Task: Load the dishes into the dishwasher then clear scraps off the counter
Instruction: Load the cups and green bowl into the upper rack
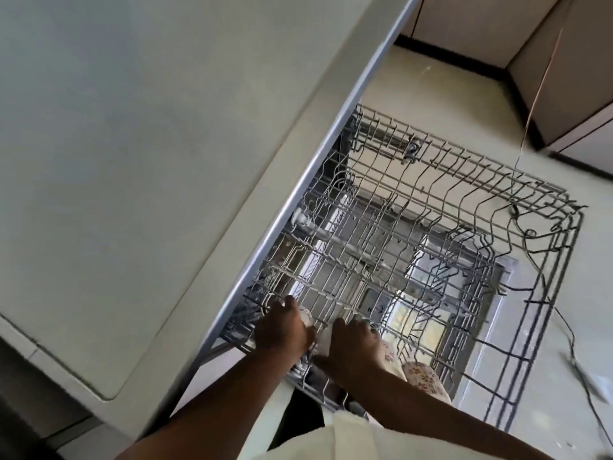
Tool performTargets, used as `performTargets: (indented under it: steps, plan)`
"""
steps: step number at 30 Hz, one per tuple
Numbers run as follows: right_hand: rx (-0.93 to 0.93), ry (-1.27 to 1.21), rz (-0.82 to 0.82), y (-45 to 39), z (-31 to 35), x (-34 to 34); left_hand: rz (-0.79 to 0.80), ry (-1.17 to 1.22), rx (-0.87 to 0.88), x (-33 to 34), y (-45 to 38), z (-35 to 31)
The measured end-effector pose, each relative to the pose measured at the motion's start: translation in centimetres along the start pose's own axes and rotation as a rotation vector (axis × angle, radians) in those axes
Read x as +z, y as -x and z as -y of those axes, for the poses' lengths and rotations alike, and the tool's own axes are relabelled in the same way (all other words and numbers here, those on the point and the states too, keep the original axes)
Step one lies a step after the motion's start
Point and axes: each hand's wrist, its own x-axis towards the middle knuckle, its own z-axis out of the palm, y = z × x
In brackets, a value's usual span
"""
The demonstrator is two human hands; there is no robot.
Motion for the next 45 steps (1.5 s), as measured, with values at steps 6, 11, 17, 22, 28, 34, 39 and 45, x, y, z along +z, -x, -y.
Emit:
performTargets:
  steps: [6,11,17,22,28,34,39,45]
  plan:
    - [-0.082,0.154,0.003,-0.6,-0.8,0.8,0.019,-0.019,0.006,0.3,0.1,0.2]
    - [-0.092,0.112,0.078,-0.5,-2.4,-0.5,0.05,-0.045,0.012,0.2,0.2,0.5]
    - [-0.084,-0.144,-0.048,1.1,-4.6,-4.4,-0.062,-0.024,0.192,-2.0,3.0,0.6]
    - [-0.279,-0.074,-0.331,5.8,-3.7,-9.1,-0.295,0.34,0.578,-7.1,10.4,-0.7]
    - [-0.621,0.034,-0.576,13.2,2.0,-12.1,-0.888,0.471,0.655,-10.4,16.8,2.9]
    - [-0.977,0.152,-0.715,18.8,11.8,-11.2,-1.071,0.437,0.303,-9.9,22.2,12.7]
    - [-1.144,0.202,-0.675,23.9,20.9,-7.5,-1.188,0.474,0.068,-8.0,27.7,22.3]
    - [-1.285,0.344,-0.543,29.3,31.9,-1.2,-1.263,0.516,-0.223,-4.3,34.7,34.1]
